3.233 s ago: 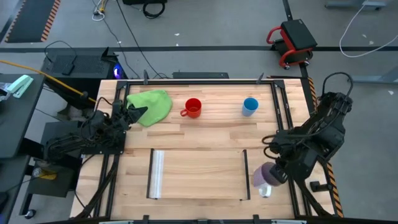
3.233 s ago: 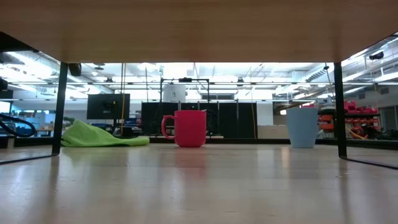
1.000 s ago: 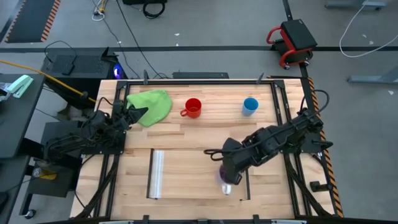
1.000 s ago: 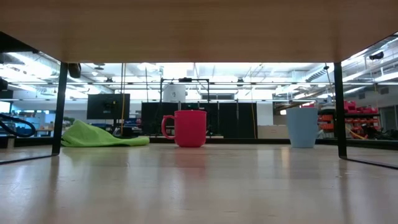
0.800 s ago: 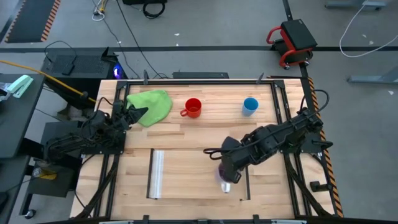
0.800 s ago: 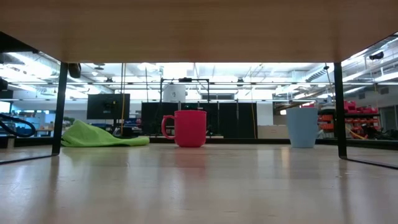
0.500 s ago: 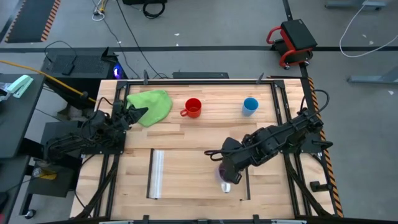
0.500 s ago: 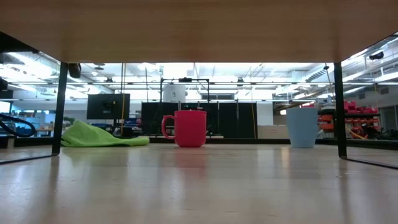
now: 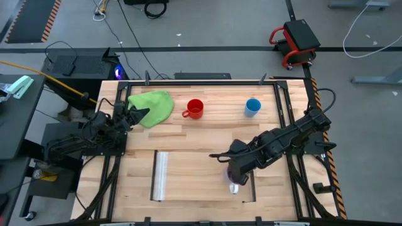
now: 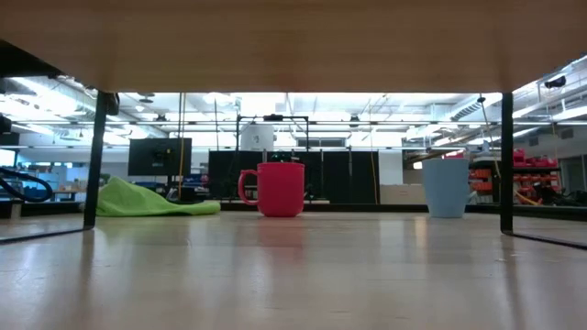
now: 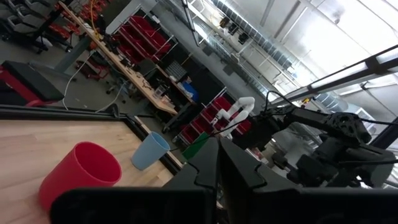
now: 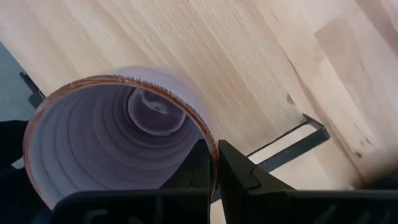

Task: Stack small to large cups/mugs on shelf
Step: Put the purple mug on the shelf

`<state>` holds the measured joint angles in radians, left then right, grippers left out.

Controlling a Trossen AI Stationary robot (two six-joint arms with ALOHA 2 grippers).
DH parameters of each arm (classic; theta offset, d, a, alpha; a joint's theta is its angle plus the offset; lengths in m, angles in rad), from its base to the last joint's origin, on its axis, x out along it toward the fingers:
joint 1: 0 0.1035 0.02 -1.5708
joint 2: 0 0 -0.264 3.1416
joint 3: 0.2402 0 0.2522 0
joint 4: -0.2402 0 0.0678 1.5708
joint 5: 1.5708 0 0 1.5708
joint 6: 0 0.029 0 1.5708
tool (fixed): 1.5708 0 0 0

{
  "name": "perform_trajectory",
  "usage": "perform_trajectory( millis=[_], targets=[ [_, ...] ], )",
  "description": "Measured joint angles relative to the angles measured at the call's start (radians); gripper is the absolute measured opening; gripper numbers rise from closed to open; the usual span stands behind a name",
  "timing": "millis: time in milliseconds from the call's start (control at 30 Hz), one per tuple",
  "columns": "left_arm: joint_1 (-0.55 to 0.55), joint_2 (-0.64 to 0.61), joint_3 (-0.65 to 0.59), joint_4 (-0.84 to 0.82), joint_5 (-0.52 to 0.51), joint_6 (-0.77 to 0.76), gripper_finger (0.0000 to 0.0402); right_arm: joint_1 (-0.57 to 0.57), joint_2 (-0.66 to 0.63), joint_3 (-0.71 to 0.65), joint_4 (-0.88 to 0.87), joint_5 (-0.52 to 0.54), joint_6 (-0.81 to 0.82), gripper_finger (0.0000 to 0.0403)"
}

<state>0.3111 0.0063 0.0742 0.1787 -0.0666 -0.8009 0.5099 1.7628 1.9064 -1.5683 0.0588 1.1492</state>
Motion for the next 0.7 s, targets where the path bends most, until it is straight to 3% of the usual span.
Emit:
perform_trajectory(
  millis=[700],
  targets=[
    [0.0,0.0,0.0,-0.002,0.0,0.001,0.0015,0.017,-0.012,0.006,-0.004,0.023,-0.004,0.0012]
  ],
)
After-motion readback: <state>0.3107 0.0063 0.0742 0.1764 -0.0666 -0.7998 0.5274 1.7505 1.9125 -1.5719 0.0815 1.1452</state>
